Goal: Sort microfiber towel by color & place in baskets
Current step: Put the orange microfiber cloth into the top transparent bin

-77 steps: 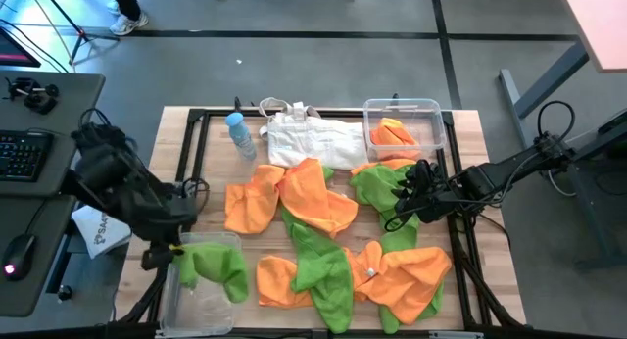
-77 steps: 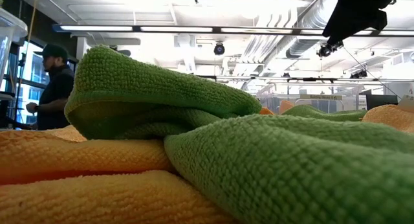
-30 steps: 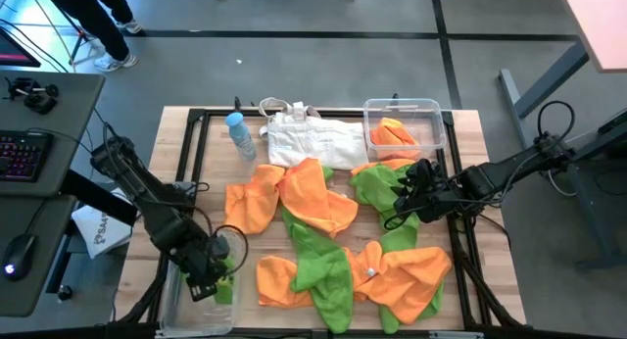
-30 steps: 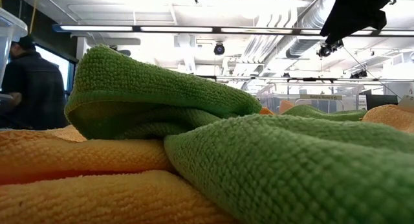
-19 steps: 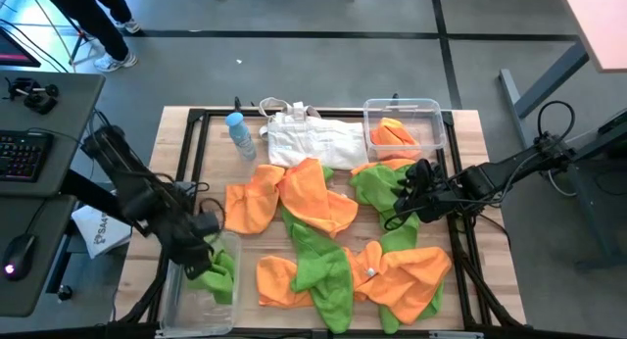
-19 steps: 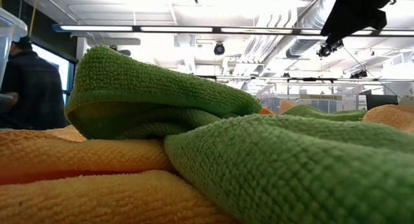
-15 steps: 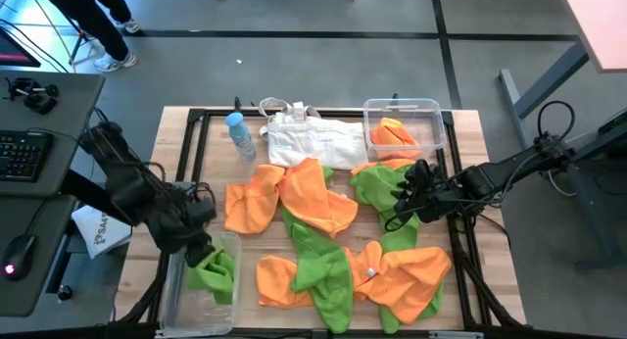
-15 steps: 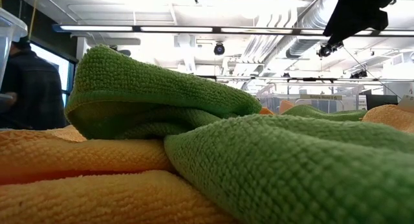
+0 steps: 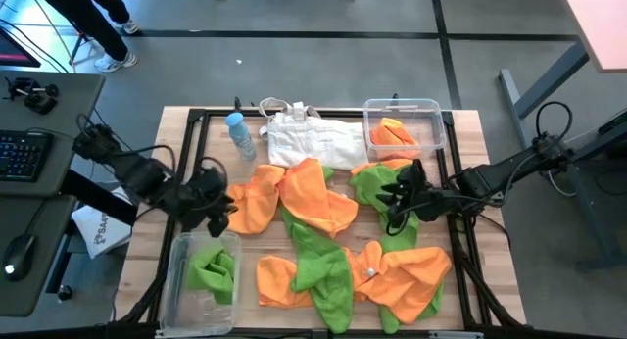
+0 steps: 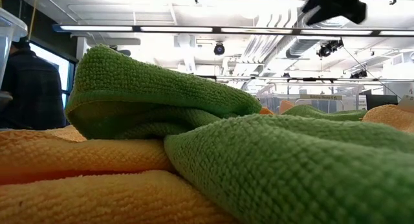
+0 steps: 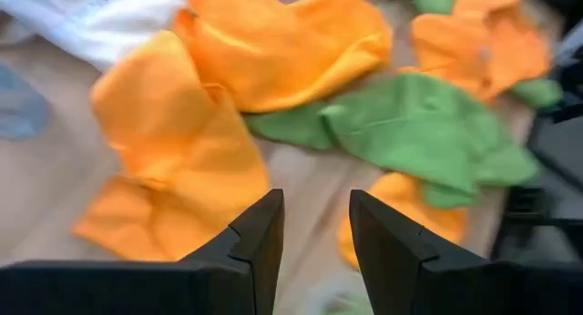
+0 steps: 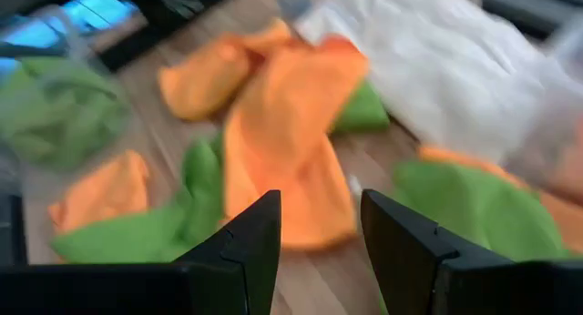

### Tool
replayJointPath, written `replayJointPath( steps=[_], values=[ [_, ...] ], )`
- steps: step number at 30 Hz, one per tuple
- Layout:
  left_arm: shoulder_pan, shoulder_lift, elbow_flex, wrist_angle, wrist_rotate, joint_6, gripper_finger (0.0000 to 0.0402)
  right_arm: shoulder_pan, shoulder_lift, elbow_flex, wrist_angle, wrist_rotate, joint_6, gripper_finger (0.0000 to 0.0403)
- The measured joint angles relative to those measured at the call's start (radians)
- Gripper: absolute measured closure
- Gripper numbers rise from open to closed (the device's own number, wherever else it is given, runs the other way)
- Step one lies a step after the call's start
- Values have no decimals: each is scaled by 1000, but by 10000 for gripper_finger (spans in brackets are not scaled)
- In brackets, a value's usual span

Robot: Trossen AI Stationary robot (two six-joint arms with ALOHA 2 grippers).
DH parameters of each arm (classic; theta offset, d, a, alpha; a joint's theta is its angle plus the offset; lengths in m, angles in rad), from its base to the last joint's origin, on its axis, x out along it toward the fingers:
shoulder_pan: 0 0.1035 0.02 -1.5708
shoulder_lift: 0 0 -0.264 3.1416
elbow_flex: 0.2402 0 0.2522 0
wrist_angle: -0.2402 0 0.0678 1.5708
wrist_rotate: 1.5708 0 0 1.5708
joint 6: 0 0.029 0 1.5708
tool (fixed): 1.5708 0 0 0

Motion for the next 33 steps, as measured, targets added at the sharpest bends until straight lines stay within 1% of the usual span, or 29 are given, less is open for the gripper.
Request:
replayJointPath(
  steps=[3,6,10,15,17,21,25,27,29,33],
  values=[
    [64,1,-1,11,7,105,287,-16,35,2,99,5,-74,254],
    [119,1,-1,11,1,209,287,-51,89,21,167,-21,-127,254],
    [190,1,-1,13,9,313,287,-114,188,79,177,-100,-166,254],
    [246,-1,-9,50,17,430,287,-198,336,193,167,-215,-212,254],
    [262,-8,-30,93,23,473,287,-231,397,249,136,-253,-217,254],
    [287,-44,-108,184,55,520,287,-283,532,387,-9,-340,-209,254],
    [307,-91,-185,204,50,496,287,-301,671,534,-172,-428,-225,254],
    [312,-112,-212,216,50,475,287,-301,740,601,-246,-454,-245,254],
    [314,-130,-233,227,51,470,287,-300,802,657,-279,-470,-263,254],
    [314,-147,-242,235,58,471,287,-289,899,745,-288,-501,-288,254]
  ],
)
